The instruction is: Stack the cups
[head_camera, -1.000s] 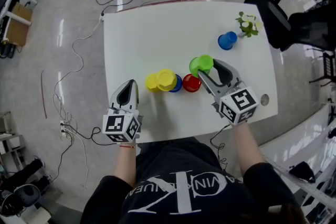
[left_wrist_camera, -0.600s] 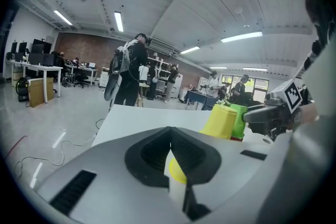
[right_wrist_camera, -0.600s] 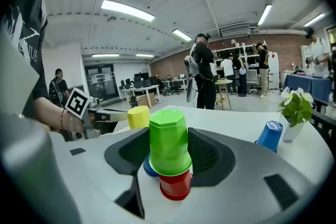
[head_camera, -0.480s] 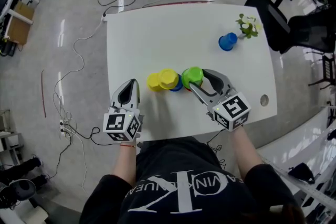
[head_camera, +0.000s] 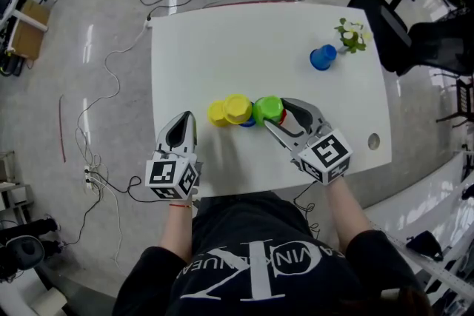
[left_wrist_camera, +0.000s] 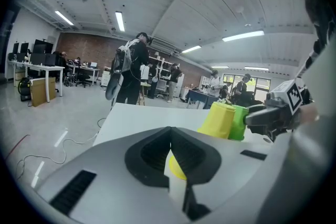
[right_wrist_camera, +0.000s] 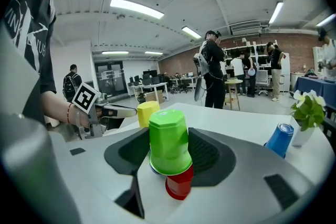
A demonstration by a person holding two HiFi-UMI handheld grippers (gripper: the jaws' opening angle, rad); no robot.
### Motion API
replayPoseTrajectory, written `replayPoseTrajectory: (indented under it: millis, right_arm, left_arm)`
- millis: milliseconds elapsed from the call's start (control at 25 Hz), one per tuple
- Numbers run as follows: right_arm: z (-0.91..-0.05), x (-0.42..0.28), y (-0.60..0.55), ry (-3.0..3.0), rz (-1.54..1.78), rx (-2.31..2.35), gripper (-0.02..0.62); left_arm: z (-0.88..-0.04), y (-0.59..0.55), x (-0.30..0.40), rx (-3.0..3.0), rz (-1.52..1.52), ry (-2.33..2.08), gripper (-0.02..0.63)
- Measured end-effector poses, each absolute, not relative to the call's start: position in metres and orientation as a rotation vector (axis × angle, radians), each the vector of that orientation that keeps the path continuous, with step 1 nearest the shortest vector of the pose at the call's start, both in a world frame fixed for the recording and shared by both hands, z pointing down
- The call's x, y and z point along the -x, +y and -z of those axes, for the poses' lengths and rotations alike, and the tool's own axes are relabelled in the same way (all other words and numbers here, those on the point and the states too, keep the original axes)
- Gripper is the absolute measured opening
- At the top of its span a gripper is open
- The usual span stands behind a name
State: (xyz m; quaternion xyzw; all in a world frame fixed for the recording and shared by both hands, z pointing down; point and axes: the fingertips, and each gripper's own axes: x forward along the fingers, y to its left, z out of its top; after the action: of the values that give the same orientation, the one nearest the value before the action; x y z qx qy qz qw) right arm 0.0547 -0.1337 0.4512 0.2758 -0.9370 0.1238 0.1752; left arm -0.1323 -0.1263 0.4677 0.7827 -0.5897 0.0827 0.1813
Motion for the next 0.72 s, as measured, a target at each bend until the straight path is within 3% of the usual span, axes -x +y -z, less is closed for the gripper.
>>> replayPoseTrajectory:
  millis: [720]
  right_arm:
    - [-0.4561, -0.0587, -0.128, -2.658, -0.361, -0.735, 0.298]
  left_arm:
    - [-0.4695, -0.1235, 0.1292, -2.204, -0.248, -1.666, 0.003]
